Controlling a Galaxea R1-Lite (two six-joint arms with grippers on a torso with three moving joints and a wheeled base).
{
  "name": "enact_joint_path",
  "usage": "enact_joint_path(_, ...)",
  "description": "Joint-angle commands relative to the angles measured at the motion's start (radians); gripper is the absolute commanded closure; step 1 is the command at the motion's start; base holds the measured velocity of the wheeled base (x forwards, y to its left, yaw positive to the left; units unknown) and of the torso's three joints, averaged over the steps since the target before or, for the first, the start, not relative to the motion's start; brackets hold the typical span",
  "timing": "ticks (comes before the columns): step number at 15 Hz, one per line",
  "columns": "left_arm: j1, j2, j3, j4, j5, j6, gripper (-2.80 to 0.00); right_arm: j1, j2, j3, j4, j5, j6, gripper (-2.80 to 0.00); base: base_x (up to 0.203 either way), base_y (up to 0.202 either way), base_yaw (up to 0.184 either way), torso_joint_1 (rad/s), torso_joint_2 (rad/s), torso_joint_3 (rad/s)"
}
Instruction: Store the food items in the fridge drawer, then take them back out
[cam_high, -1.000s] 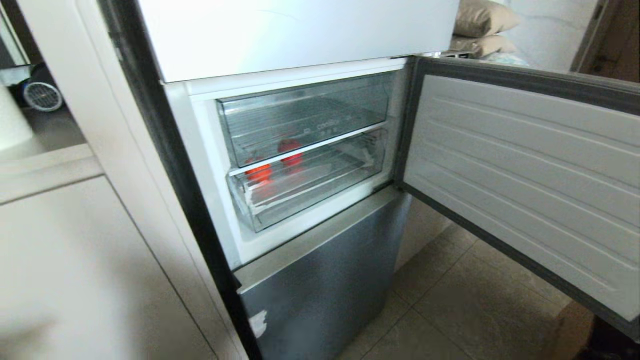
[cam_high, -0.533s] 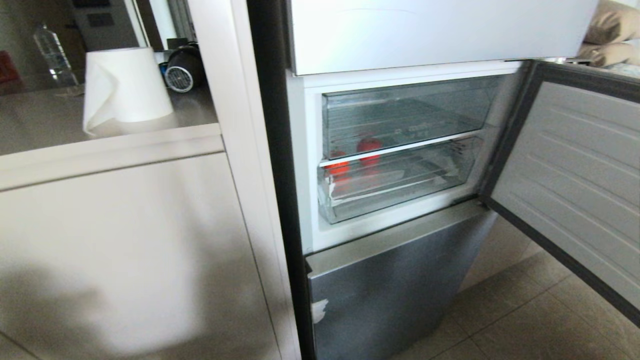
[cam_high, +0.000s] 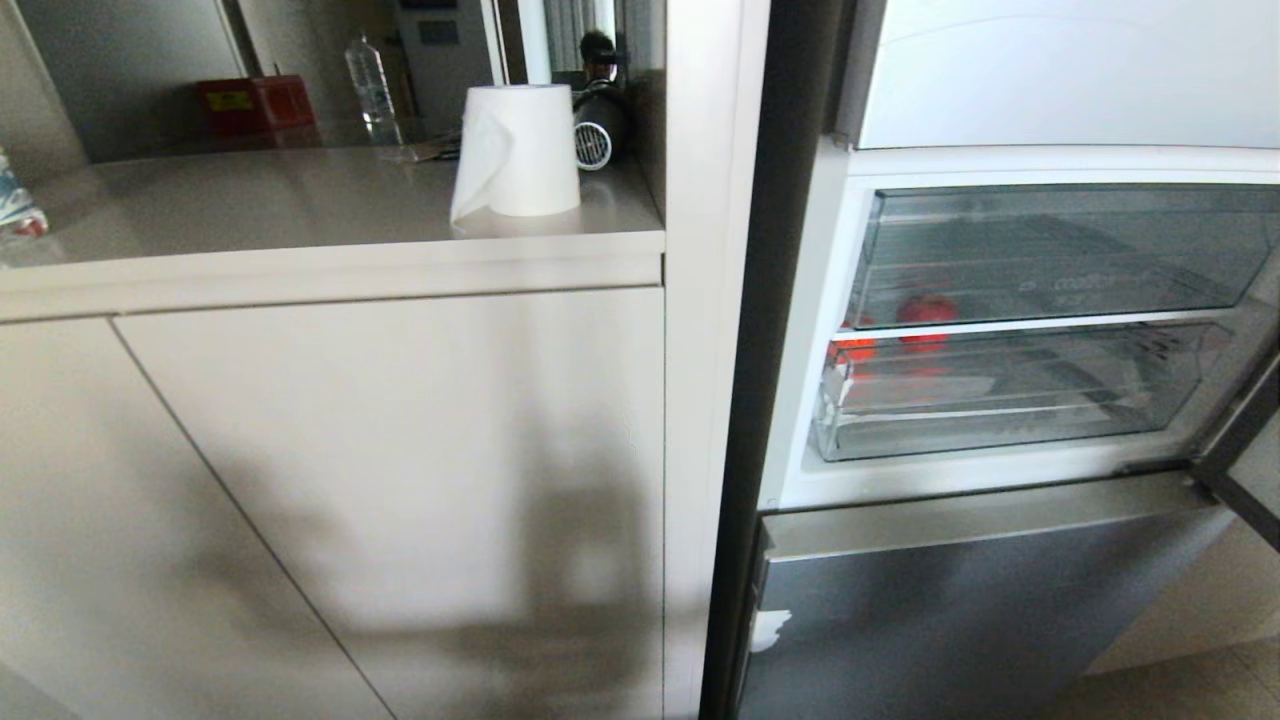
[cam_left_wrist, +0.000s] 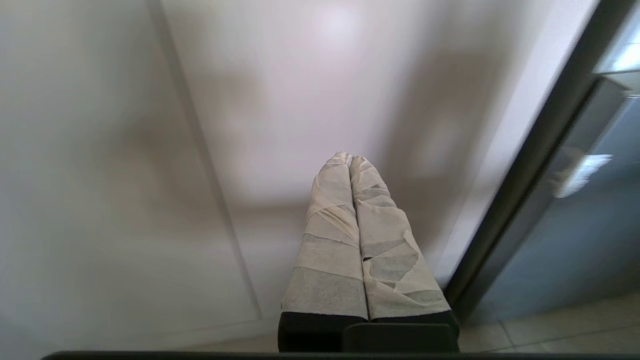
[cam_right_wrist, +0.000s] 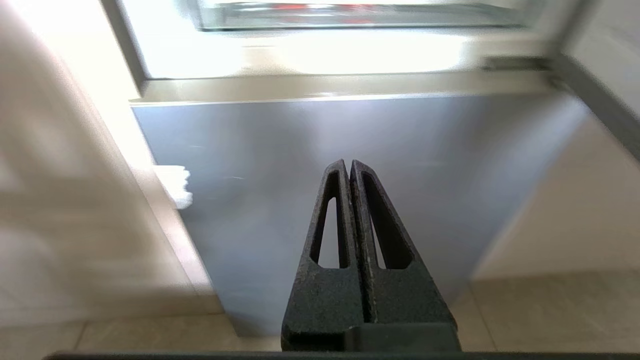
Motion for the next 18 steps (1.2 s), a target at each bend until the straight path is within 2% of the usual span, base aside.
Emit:
enact_joint_path(1, 0.000, 0.000, 0.000, 0.000, 0.001, 0.000, 0.00, 0.000, 0.001, 0.000, 0.000, 0.001, -0.011, 0.00, 0.000, -0.003, 0.090, 0.002, 0.01, 0.002)
enact_joint_path(3, 0.000, 0.000, 0.000, 0.000, 0.000, 0.000, 0.00, 0.000, 0.002, 0.001, 0.001, 0.006, -0.054, 0.00, 0.000, 0.000, 0.000, 0.000, 0.00, 0.000)
enact_joint_path(7, 0.000, 0.000, 0.000, 0.000, 0.000, 0.000, 0.00, 0.000, 0.045, -0.055, 0.006, 0.011, -0.037, 0.00, 0.000, 0.000, 0.000, 0.000, 0.00, 0.000)
enact_joint_path(9, 0.000, 0.000, 0.000, 0.000, 0.000, 0.000, 0.00, 0.002, 0.213, -0.145, 0.000, 0.030, 0.007, 0.00, 0.000, 0.000, 0.000, 0.000, 0.00, 0.000)
enact_joint_path(12, 0.000, 0.000, 0.000, 0.000, 0.000, 0.000, 0.00, 0.005, 0.543, -0.278, -0.078, 0.130, 0.089, 0.00, 0.000, 0.000, 0.000, 0.000, 0.00, 0.000)
enact_joint_path(13, 0.000, 0.000, 0.000, 0.000, 0.000, 0.000, 0.00, 0.007, 0.656, -0.299, -0.133, 0.154, 0.091, -2.80, 0.000, 0.000, 0.000, 0.000, 0.00, 0.000)
enact_joint_path(15, 0.000, 0.000, 0.000, 0.000, 0.000, 0.000, 0.00, 0.024, 0.876, -0.324, -0.280, 0.188, 0.081, -2.80, 0.000, 0.000, 0.000, 0.000, 0.00, 0.000)
enact_joint_path(16, 0.000, 0.000, 0.000, 0.000, 0.000, 0.000, 0.00, 0.059, 0.976, -0.332, -0.361, 0.198, 0.077, -2.80, 0.000, 0.000, 0.000, 0.000, 0.00, 0.000)
enact_joint_path(18, 0.000, 0.000, 0.000, 0.000, 0.000, 0.000, 0.00, 0.190, 1.135, -0.342, -0.491, 0.183, 0.073, -2.80, 0.000, 0.000, 0.000, 0.000, 0.00, 0.000)
